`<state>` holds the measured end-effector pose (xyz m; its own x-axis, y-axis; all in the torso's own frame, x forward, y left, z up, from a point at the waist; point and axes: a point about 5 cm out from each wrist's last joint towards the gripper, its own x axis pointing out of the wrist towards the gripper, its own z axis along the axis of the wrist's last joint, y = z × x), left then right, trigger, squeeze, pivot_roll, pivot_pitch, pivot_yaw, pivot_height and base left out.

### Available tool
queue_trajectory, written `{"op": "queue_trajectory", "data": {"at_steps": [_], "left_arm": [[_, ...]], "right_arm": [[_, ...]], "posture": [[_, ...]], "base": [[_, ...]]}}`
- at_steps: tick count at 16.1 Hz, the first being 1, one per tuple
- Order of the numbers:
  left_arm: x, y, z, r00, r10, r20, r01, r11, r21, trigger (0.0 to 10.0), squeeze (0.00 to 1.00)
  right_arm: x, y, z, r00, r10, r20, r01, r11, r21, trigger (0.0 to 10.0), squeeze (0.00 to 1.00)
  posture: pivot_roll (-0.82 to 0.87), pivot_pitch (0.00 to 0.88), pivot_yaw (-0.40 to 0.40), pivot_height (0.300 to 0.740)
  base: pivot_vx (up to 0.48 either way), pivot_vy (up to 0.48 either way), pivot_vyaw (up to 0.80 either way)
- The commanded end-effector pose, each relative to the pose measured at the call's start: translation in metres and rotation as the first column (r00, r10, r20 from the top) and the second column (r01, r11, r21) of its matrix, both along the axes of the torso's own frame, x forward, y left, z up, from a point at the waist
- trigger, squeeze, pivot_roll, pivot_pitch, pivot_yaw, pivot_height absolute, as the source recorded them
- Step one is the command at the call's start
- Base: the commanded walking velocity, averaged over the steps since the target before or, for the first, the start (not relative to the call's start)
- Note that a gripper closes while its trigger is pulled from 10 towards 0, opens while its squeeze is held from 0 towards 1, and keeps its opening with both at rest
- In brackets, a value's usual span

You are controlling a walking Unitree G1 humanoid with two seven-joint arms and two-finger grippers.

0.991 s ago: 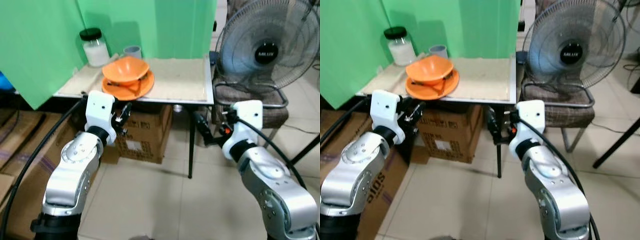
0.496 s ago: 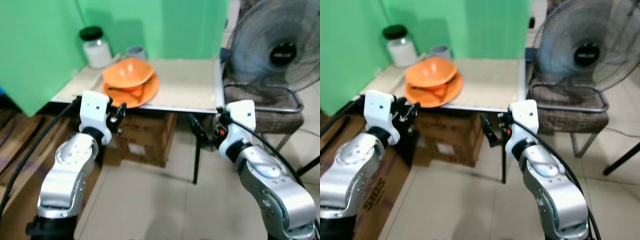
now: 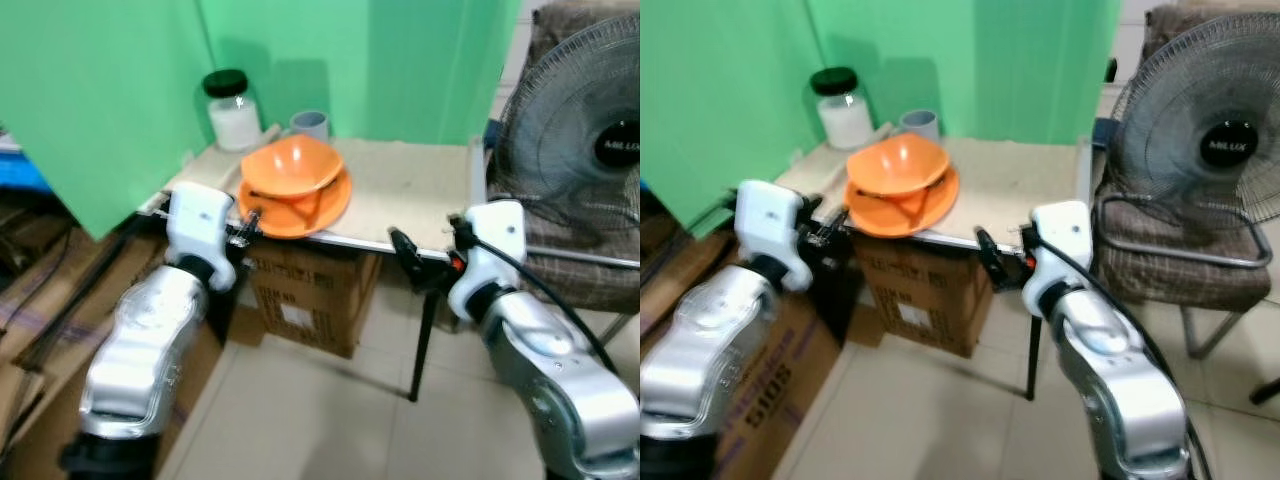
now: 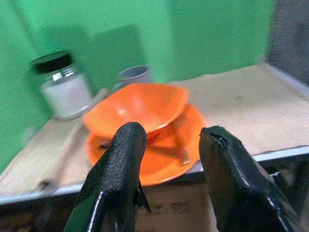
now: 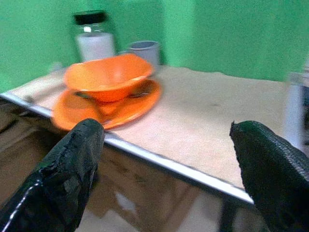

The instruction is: Setting the table

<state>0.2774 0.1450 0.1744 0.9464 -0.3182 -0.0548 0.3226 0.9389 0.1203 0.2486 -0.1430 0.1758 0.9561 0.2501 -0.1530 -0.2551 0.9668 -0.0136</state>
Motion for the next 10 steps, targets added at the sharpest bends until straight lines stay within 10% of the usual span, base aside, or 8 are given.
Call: {"op": "queue_trajectory", "data": {"at_steps": [1, 10], "left_arm": [[0.0024, 0.0096, 0.0037, 1.0, 0.027, 0.011, -0.027, 1.0, 0.011, 10.0, 0.0], [0.0063, 0.0094, 0.0064, 1.0, 0.013, 0.022, -0.013, 1.0, 0.012, 10.0, 0.0]], "right_arm": [[0.0001, 0.0068, 0.005, 0.999, 0.031, 0.034, -0.031, 1.0, -0.002, 10.0, 0.0], [0.0006, 0.0121, 0.0079, 0.996, 0.055, 0.064, -0.054, 0.998, -0.009, 10.0, 0.0]], "posture": [[0.0, 0.0, 0.096, 0.74], [0.0, 0.0, 0.1, 0.74]], "base": [[0.311, 0.0, 0.0], [0.308, 0.0, 0.32]]}}
